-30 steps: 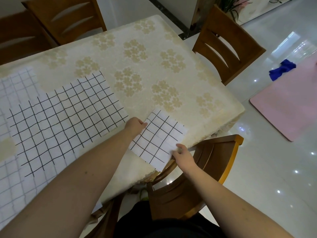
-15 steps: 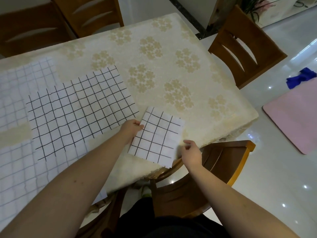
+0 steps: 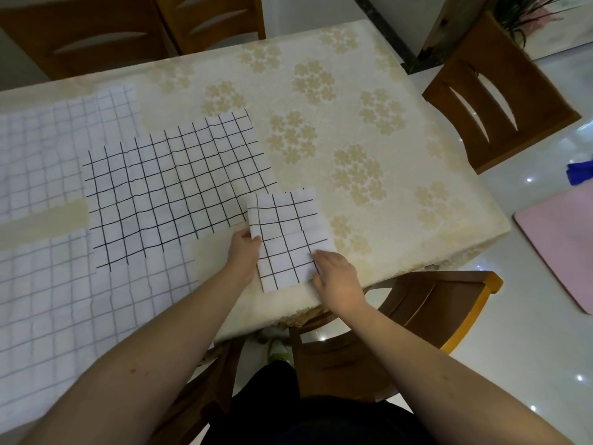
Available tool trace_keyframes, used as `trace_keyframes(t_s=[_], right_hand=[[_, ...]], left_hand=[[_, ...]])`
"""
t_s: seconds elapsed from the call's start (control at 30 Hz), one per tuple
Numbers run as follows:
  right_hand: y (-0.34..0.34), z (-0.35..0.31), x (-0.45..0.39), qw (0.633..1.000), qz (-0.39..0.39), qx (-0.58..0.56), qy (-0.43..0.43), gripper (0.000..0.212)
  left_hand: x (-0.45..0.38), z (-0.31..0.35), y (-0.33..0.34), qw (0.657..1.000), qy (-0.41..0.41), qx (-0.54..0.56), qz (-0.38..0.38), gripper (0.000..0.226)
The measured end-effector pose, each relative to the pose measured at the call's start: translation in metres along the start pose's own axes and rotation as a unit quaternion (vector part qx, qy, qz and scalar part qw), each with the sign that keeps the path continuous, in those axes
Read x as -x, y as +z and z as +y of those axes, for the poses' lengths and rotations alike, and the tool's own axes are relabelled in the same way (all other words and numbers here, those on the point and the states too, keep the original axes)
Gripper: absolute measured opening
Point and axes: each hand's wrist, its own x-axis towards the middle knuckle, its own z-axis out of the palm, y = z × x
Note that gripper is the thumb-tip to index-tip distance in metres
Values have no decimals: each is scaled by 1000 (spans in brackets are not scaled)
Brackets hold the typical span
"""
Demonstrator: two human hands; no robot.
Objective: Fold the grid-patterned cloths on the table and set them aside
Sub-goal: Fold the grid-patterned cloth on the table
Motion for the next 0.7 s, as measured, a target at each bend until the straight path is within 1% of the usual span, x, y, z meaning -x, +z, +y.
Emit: trace_keyframes(t_s=[0.1,0.13,0.2,0.27,0.33,0.4,0.53,0.57,0.63,0.67,0.7], right_hand=[[4,-1,0,998,-49,32,-19,52],[6,-1,0,997,-55,40,-25,53],[8,0,3,996,-70,49,-29,54],[10,1,5,995,-88,50,-21,58],[12,2,7,994,-98,51,-17,61],[13,3,8,993,-104,47,-18,59],[14,6,8,992,-115,42,-18,58],[14,7,8,992,-120,44,-20,59],[15,8,9,992,-121,40,-22,59],[15,8,10,993,-114,30,-18,59],[15,7,11,995,-102,15,-7,58]], left_hand=[[13,6,-5,998,21,-2,-61,44],[16,8,-7,997,17,1,-79,43],[18,13,-10,995,0,11,-97,34],[22,21,-13,995,-5,1,-98,25],[23,24,-14,995,5,-20,-101,25],[23,26,-16,994,20,-37,-99,24],[25,25,-23,989,73,-80,-101,13],[26,24,-25,987,86,-89,-105,12],[26,20,-27,984,101,-98,-107,23],[27,20,-29,984,104,-101,-105,27],[28,19,-30,983,108,-103,-109,26]])
